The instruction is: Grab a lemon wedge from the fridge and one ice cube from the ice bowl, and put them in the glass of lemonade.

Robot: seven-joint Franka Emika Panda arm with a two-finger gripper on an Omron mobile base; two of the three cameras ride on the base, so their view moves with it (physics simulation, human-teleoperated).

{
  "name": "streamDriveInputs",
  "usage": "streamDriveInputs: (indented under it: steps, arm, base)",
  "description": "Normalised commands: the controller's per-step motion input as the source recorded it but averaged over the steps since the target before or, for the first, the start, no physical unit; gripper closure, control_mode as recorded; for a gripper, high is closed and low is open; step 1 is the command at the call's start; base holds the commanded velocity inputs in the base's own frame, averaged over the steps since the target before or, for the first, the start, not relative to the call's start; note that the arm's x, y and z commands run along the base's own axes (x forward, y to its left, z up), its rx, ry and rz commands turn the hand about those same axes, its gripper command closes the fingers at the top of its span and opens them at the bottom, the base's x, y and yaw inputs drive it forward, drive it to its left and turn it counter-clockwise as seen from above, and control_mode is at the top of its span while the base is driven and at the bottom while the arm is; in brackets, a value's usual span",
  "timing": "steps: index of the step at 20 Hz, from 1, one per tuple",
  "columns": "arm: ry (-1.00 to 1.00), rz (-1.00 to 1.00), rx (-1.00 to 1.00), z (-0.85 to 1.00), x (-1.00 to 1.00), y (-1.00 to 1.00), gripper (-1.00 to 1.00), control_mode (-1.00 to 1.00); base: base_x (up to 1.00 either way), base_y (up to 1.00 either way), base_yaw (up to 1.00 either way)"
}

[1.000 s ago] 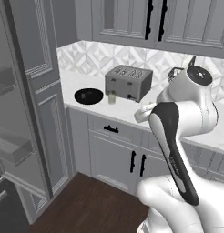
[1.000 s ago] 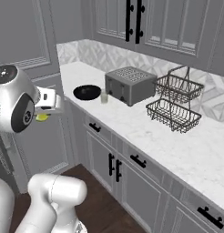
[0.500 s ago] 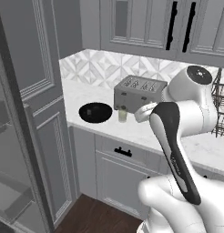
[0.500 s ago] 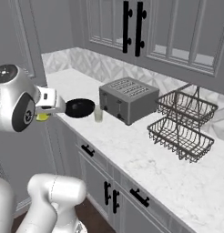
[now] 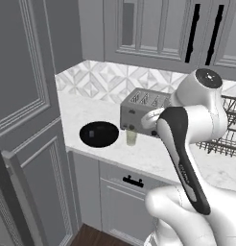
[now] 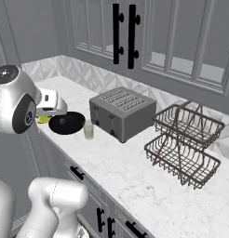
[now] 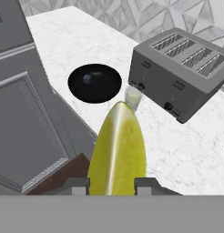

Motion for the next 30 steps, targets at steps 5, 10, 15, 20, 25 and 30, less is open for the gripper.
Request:
streamDriveInputs:
  steps: [5,10,15,20,25,30]
  arm:
    - [0.00,0.00,0.00,0.00,0.00,0.00,1.00,1.00]
    - [0.00,0.00,0.00,0.00,0.00,0.00,1.00,1.00]
    - [0.08,0.00,0.00,0.00,0.27,0.00,1.00,-1.00]
    - [0.30,0.00,0.00,-0.28,0.78,0.00,1.00,-1.00]
    - [0.08,0.00,0.00,-0.64,0.83,-0.05,1.00,-1.00]
    - [0.10,0.00,0.00,-0.64,0.80,0.00,1.00,-1.00]
  base:
    - [0.04,-0.06,-0.03]
    - [0.00,0.00,0.00]
    - [0.02,0.00,0.00]
    - [0.00,0.00,0.00]
    - [0.00,0.00,0.00]
    - [0.00,0.00,0.00]
